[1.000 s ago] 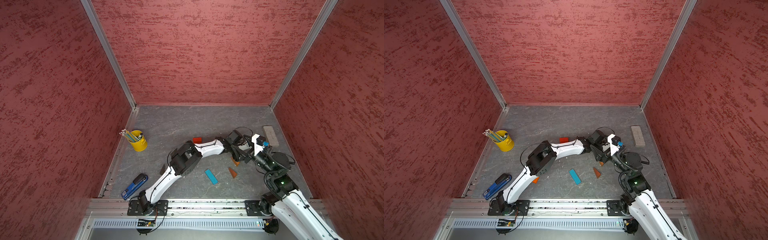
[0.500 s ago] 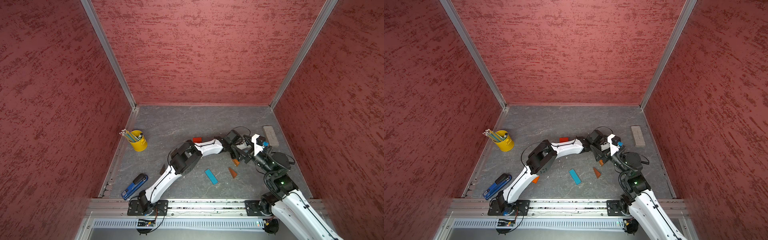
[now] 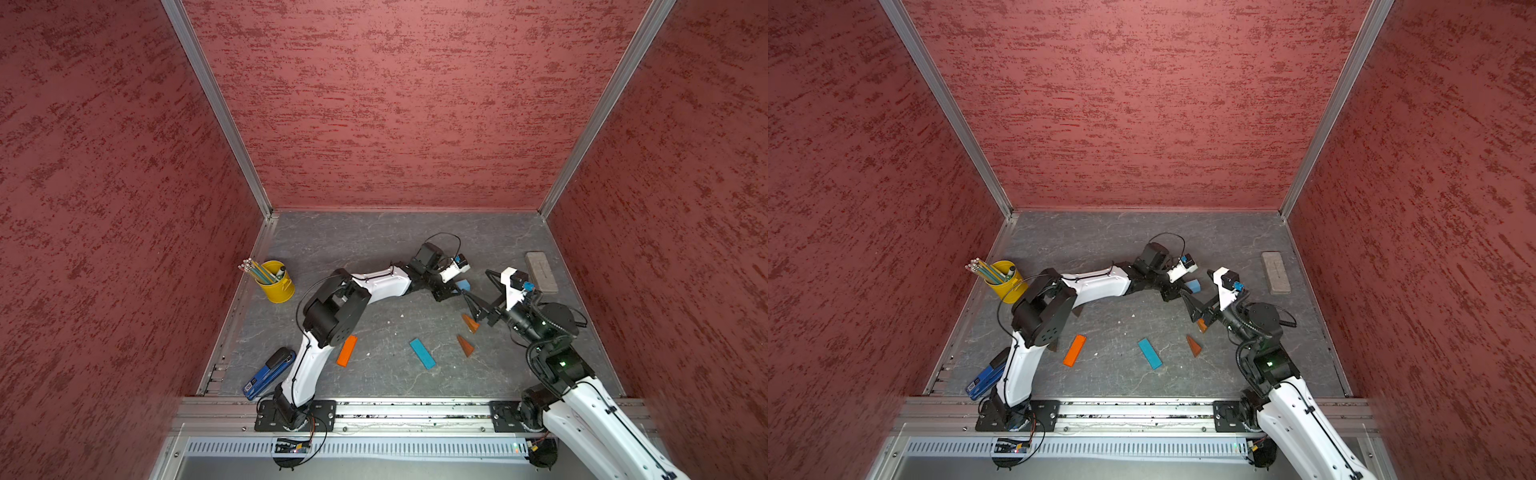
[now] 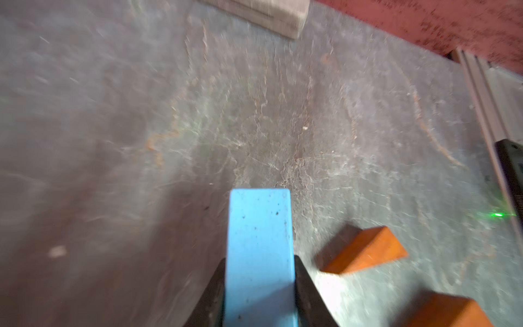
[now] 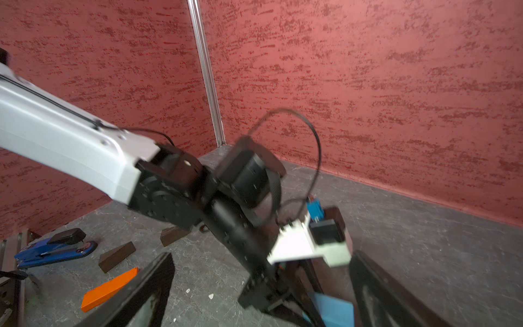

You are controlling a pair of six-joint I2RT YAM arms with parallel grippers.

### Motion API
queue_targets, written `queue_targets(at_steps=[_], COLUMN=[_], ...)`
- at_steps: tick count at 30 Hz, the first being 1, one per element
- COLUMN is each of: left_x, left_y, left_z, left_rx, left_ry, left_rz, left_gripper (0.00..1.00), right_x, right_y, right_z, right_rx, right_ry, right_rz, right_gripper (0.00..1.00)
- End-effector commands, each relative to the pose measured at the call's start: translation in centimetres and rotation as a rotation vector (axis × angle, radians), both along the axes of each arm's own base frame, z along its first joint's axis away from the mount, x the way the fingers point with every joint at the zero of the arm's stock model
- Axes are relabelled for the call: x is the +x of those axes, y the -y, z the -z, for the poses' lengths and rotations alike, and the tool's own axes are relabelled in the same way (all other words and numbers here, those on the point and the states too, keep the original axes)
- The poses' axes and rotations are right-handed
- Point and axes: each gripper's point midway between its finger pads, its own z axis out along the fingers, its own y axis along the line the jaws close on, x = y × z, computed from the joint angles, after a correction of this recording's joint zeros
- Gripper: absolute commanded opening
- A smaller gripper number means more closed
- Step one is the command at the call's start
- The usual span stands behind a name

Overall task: Assemble a small pinwheel with building blocks
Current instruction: Pick up the building block from the center of the board, then place the building block at the center of the board.

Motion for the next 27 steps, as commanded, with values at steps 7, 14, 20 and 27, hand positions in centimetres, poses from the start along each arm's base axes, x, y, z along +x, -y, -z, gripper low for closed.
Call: queue_targets(at_steps=[7,14,20,27], left_x=[-1.5,-2.8,-4.2,-4.6], left_y=[-10.6,-15.0,-16.5,-18.2], left_z=[-2.9,-1.6,-1.8,1.8], left_rx=[0.134,0.236,0.199,0.291], left_ry=[0.127,0.134,0.127,0.111], left_rz=[-0.032,-0.03,0.011,0.048], left_gripper=[0.22,0.23,0.23,0.23], right_x=[1.4,1.1,0.0,-0.5], right_y=[-0.3,-4.2,-6.7,-7.8], right_z=[1.6,5.3,7.5,8.8], right_rx=[-0.026,-0.106,-0.133,-0.145], right_ry=[-0.074,-0.17,-0.205,-0.217], right_rz=[0.025,-0.027,-0.082,-0.106], right_gripper=[0.98,0.96,0.98,0.99])
